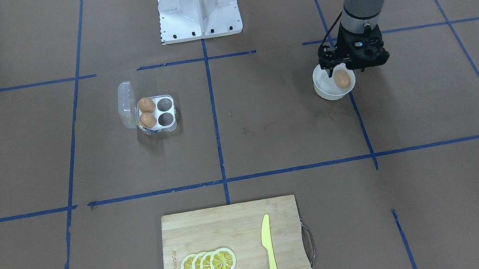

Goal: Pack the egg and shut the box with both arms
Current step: 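Move the left gripper down over the brown egg in the white bowl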

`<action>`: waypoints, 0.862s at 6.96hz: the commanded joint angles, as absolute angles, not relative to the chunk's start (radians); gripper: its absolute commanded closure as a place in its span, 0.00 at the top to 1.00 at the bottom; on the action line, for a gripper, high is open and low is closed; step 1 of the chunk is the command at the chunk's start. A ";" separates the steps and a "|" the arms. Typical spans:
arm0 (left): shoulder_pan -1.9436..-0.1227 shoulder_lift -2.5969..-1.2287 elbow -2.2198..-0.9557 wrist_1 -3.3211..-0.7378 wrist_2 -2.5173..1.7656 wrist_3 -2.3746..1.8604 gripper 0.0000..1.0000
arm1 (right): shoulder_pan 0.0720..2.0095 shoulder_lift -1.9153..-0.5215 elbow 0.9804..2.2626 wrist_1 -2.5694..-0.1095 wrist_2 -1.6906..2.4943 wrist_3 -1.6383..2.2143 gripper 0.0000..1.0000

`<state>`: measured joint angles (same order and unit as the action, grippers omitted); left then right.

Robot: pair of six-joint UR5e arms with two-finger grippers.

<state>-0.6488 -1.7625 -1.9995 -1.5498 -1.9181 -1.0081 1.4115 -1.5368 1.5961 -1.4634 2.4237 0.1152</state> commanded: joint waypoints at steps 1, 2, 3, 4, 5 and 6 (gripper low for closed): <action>-0.641 -1.763 -1.967 -1.549 -1.924 -1.014 0.86 | 1.408 -1.540 1.594 -1.463 2.422 0.115 1.00; -0.638 -1.763 -1.942 -1.554 -1.924 -1.009 0.82 | 1.407 -1.540 1.588 -1.463 2.422 0.115 1.00; -0.634 -1.772 -1.934 -1.554 -1.925 -1.008 0.80 | 1.407 -1.540 1.588 -1.463 2.422 0.115 1.00; -0.627 -1.778 -1.934 -1.554 -1.925 -1.008 0.79 | 1.405 -1.540 1.588 -1.463 2.422 0.115 1.00; -0.611 -1.785 -1.921 -1.554 -1.924 -1.008 0.78 | 1.404 -1.540 1.586 -1.463 2.422 0.115 1.00; -0.604 -1.801 -1.908 -1.552 -1.924 -1.008 0.75 | 1.404 -1.540 1.583 -1.463 2.422 0.115 1.00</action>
<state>-0.6156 -1.7856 -1.9228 -1.5536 -1.9241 -1.0079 1.4045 -1.5401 1.5859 -1.4634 2.4222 0.1150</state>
